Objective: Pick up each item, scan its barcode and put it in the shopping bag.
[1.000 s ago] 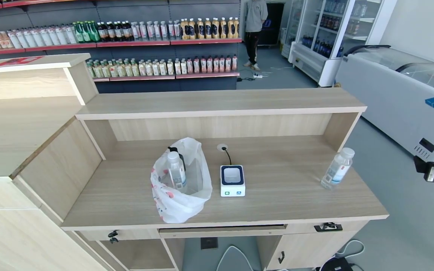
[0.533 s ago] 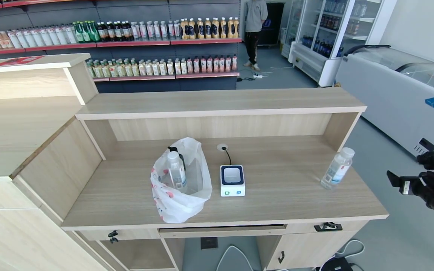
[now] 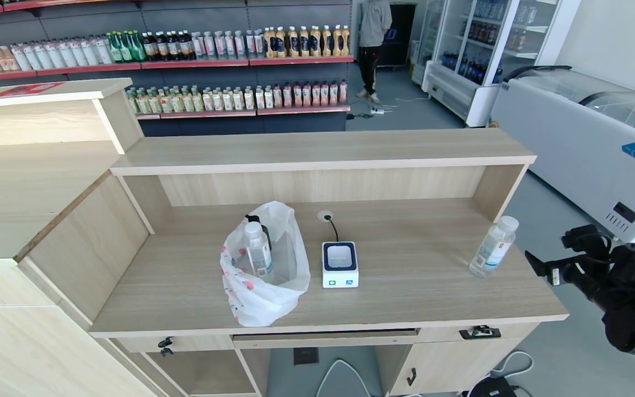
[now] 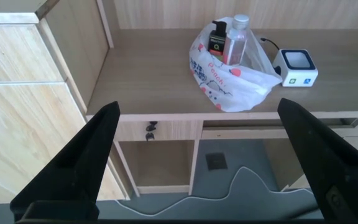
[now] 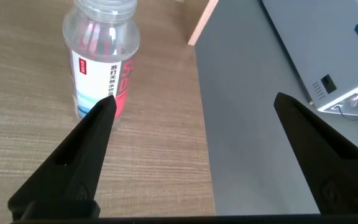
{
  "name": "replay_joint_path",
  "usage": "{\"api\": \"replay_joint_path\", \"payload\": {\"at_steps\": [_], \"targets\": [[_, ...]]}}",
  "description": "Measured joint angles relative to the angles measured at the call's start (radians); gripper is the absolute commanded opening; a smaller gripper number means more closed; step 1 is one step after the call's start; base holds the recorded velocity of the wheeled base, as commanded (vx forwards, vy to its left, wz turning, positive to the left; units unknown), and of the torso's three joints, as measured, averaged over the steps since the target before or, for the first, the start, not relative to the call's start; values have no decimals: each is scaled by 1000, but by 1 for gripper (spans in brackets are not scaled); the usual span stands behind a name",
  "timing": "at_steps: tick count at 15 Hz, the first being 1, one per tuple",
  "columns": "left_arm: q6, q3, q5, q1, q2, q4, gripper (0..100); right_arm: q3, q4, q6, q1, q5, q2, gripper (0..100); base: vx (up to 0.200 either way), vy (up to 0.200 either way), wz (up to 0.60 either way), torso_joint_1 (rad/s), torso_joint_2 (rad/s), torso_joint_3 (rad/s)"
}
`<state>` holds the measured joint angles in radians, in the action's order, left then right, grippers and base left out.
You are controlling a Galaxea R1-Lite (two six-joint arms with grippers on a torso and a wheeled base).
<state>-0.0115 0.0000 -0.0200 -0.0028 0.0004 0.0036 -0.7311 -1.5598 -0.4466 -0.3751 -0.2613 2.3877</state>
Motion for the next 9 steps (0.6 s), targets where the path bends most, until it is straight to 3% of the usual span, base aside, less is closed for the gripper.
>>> {"api": "replay_joint_path", "payload": {"at_steps": [9], "targets": [[0, 0, 0, 0, 0, 0, 100, -162, 46, 95, 31, 1, 125, 100, 0, 0, 0, 0, 0, 0]]}}
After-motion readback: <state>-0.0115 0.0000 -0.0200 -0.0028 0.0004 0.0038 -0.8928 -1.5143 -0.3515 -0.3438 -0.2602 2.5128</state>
